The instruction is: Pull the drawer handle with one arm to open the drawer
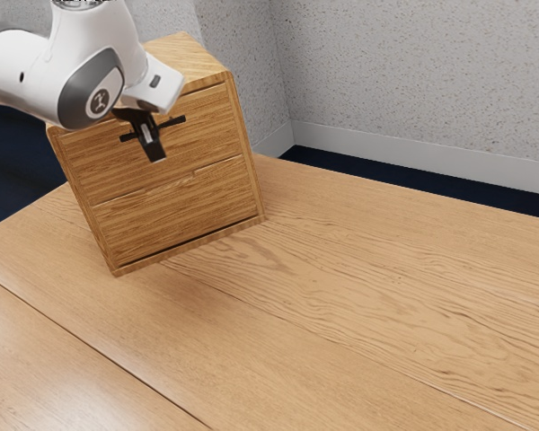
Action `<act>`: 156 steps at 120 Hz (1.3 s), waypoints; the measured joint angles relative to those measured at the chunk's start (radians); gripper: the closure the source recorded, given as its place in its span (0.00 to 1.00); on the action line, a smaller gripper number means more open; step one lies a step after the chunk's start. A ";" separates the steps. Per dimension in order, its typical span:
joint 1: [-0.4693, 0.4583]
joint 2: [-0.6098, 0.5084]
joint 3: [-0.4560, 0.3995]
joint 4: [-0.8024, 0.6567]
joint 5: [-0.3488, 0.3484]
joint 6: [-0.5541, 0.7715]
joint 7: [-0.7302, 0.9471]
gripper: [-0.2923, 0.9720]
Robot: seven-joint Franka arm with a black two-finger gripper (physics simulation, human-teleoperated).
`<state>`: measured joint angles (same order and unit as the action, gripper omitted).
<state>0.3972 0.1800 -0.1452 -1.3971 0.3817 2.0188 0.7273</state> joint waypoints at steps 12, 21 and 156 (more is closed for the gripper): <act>0.007 0.000 0.003 -0.005 -0.010 0.009 0.014 0.40; 0.007 0.000 0.004 -0.006 -0.017 0.014 0.022 0.42; -0.076 -0.193 0.017 -0.256 -0.130 0.038 -0.079 0.61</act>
<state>0.3213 -0.0126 -0.1281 -1.6531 0.2514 2.0572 0.6487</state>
